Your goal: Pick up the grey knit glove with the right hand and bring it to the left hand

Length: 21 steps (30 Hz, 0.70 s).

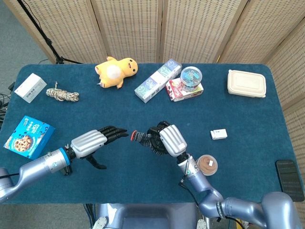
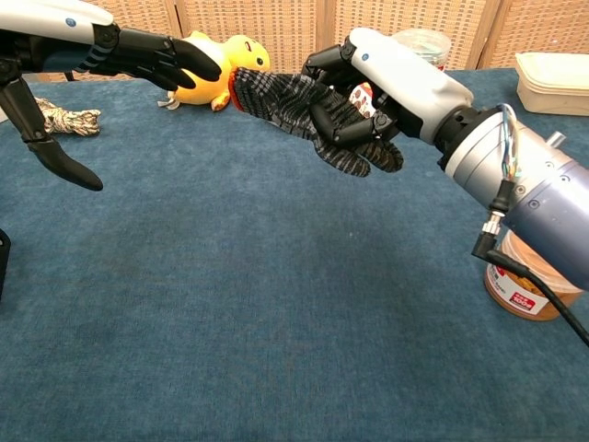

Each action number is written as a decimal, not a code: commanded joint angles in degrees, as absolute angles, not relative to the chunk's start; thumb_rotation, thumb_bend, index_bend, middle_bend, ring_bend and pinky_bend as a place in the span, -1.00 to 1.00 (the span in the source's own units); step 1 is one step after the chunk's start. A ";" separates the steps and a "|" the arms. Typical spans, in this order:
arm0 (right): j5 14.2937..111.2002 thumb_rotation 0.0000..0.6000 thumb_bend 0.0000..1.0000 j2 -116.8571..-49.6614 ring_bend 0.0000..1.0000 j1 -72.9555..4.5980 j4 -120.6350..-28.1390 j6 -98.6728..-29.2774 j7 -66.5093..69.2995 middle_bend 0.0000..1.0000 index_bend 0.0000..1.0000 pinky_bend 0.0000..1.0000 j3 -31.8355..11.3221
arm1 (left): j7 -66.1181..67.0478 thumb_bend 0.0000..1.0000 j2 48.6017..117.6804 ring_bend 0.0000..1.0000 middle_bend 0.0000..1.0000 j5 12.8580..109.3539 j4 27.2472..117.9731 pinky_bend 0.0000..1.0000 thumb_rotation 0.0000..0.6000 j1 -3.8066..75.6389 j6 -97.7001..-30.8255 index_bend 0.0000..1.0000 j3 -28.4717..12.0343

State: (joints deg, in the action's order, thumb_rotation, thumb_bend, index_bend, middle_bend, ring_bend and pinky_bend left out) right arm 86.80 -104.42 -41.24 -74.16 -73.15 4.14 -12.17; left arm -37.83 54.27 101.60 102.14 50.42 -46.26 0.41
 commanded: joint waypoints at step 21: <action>87.27 1.00 0.29 -104.50 0.20 -40.78 -76.33 -74.02 3.08 0.20 0.14 -0.31 -12.57 | -25.18 -1.00 55.65 -1.00 -1.00 91.05 108.58 -1.00 1.00 52.35 -41.54 -1.00 -2.39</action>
